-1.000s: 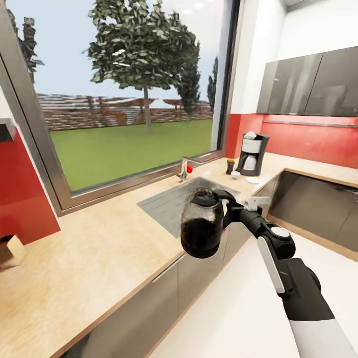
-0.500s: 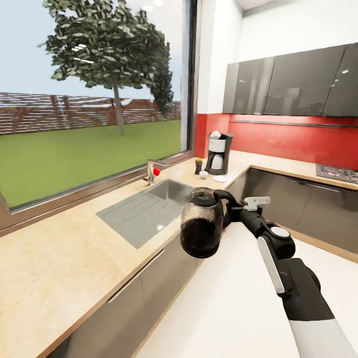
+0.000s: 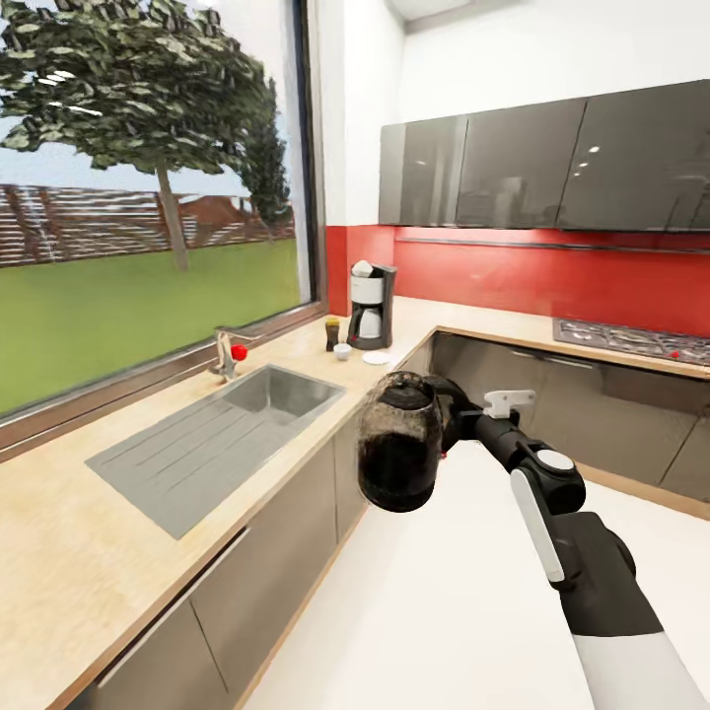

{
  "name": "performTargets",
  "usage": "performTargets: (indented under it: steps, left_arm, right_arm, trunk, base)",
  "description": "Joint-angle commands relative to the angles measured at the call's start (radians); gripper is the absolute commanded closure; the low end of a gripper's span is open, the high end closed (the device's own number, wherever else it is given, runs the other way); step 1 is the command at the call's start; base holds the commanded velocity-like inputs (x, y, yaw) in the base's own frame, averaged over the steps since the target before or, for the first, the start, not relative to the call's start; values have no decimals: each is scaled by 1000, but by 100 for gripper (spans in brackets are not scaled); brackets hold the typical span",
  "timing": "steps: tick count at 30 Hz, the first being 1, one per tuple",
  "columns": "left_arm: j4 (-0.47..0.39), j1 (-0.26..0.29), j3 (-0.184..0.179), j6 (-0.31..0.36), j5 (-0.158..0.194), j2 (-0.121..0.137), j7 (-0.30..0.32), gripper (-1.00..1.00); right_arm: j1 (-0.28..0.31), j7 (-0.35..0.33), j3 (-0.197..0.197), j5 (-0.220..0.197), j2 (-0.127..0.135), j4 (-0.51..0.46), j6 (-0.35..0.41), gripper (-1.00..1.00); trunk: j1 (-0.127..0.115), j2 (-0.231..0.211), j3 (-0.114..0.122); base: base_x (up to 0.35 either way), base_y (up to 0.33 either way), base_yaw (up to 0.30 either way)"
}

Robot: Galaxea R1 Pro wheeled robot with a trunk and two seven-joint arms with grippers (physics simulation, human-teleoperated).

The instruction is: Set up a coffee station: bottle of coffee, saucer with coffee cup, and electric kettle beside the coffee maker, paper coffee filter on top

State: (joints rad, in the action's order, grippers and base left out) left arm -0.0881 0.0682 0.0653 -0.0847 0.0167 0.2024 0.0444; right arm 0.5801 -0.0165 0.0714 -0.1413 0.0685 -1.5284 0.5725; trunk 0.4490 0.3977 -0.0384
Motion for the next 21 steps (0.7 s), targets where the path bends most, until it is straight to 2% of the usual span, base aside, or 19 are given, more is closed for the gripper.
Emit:
performTargets:
  steps: [1,9,21]
  left_arm:
    - [1,1,6,-3,2,0,5,-100]
    - [1,1,7,-3,2,0,5,-100]
    - [1,1,5,-3,2,0,5,-100]
  right_arm:
    - [1,2,1,-7,1,-1,4,100]
    - [1,1,1,-7,1,-1,4,100]
    - [1,1,3,-7,1,-2,3,100]
  trunk:
    - [1,2,-2]
    - [1,2,-2]
    - [1,2,-2]
  base:
    - [241,-195,-300]
    - [266,-194,-258]
    - [292,-176,-13]
